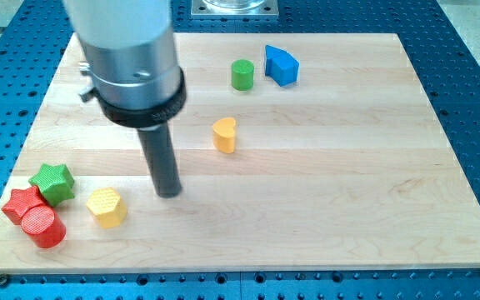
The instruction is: Move the heart to the hexagon
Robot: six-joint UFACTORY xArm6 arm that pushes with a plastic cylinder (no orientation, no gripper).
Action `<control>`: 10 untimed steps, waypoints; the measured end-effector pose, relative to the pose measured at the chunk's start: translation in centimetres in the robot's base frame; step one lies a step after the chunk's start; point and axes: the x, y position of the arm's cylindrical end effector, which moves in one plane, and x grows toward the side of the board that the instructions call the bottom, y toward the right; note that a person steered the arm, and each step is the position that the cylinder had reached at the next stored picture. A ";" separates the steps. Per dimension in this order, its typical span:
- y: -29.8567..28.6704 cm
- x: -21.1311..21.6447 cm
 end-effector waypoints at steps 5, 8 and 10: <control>-7.1 0.6; 15.3 2.4; 19.9 -11.9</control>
